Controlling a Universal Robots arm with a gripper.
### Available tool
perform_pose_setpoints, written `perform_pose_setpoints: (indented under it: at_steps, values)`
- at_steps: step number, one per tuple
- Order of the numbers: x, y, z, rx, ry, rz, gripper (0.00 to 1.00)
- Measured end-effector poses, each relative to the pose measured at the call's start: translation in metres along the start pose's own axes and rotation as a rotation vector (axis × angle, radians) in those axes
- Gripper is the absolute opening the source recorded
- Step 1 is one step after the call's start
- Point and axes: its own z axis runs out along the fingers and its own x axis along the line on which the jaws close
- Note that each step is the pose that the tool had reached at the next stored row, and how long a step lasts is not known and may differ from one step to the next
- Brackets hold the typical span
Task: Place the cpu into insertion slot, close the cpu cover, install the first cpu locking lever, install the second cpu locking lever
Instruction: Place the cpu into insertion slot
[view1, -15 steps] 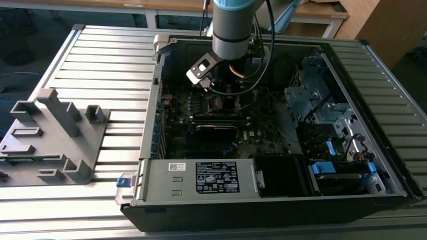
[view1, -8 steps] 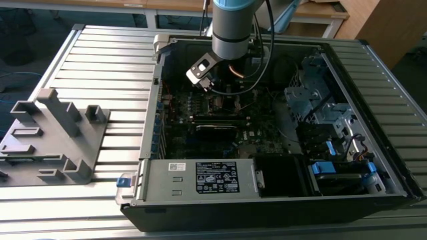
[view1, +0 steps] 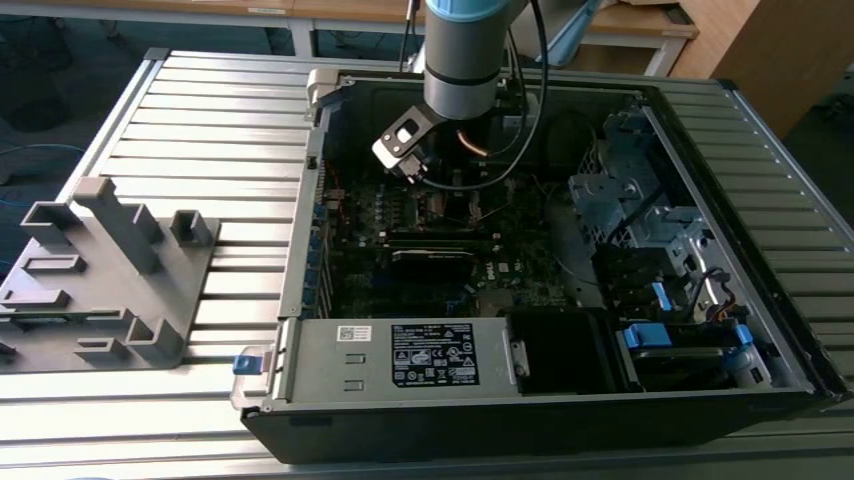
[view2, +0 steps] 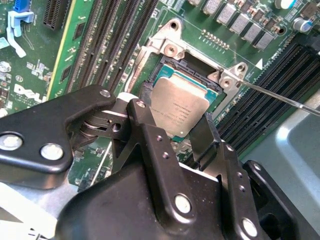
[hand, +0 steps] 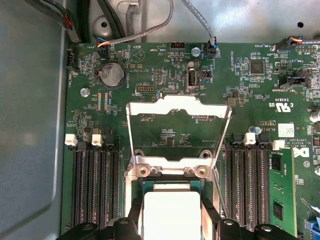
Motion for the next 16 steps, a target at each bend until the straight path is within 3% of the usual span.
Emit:
perform_pose_setpoints:
  at_steps: [16]
  values:
    - [0.0, -0.0001, 0.0011, 0.0, 0.0001, 0.0, 0.54]
